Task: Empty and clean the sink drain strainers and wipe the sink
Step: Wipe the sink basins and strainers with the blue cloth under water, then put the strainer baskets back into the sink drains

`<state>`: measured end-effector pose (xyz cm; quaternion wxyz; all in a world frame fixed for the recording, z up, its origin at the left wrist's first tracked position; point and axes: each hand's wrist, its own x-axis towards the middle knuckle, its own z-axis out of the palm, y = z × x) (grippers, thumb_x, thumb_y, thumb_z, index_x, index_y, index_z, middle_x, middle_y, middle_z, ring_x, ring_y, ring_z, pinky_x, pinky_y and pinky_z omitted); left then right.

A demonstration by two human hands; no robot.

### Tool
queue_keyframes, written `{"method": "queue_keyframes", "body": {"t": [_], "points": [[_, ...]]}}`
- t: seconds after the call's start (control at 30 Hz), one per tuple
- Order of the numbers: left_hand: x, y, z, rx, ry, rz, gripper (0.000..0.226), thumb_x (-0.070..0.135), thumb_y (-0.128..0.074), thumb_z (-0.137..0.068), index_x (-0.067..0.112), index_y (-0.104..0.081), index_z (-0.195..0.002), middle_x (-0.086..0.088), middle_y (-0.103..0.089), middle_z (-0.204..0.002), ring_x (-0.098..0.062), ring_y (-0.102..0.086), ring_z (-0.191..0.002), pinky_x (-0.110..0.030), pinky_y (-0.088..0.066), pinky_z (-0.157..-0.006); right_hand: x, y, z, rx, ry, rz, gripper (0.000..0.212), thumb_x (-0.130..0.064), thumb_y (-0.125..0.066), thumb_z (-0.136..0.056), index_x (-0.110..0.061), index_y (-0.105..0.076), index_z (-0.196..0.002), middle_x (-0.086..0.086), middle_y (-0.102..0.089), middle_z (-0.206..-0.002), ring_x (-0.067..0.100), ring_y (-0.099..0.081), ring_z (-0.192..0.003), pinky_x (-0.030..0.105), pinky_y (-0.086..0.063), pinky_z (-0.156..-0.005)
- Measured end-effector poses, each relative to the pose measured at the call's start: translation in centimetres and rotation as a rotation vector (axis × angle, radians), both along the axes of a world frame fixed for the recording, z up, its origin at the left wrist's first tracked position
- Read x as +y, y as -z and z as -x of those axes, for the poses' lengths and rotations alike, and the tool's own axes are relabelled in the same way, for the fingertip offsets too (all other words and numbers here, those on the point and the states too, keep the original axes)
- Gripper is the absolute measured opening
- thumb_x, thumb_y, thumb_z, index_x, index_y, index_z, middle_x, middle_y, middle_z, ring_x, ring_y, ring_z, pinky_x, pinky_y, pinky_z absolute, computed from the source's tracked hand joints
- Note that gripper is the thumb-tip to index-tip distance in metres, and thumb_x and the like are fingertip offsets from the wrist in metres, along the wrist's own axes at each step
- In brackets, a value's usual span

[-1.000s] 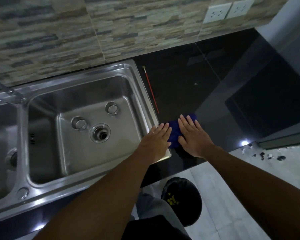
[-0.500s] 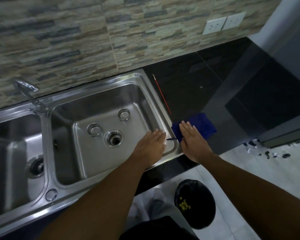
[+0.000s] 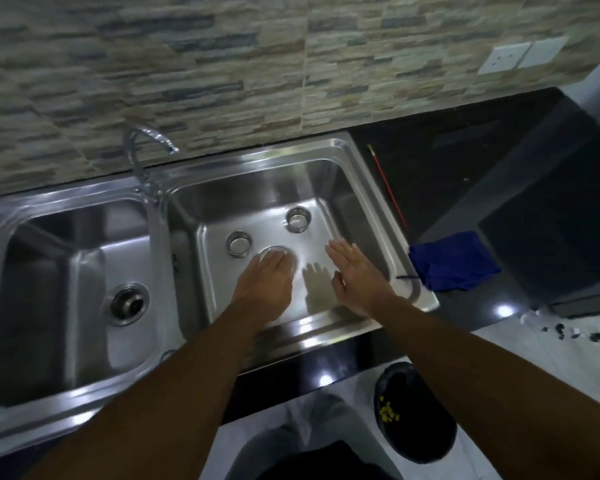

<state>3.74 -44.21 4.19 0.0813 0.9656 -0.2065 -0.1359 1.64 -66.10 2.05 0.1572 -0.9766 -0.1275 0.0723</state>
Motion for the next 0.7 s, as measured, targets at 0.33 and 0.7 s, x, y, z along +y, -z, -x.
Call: {"method": "queue_keyframes", "body": {"t": [0.33,0.7], "points": [[13.5,3.6,-5.8,0.034,-0.35,-0.065,0.054,0.024,-0.037,-0.102,0.005,-0.031,-0.153,-0.017,-0.028,-0.161,-0.031,-0.025,-0.149,-0.043,-0.019,-0.121,8.6,4.3,-10.3,0.181,-0.05,0.032,0.053,-0.014,-0.054,-0.094,-0.004,-0.042,-0.145,0.017,-0.038,-0.155,0.036,-0.033,-0.144,0.04,-0.025,-0.119],[17.9,9.0,-7.0,-0.197,-0.35,0.055,0.061,0.02,-0.032,-0.096,0.004,-0.029,-0.155,-0.014,-0.023,-0.164,-0.032,-0.019,-0.153,-0.05,-0.014,-0.124,7.8,12.5,-20.7,0.274,0.145,0.25,0.068,-0.029,-0.049,-0.096,-0.003,-0.025,-0.153,0.021,-0.016,-0.163,0.038,-0.01,-0.152,0.047,-0.009,-0.126]]}}
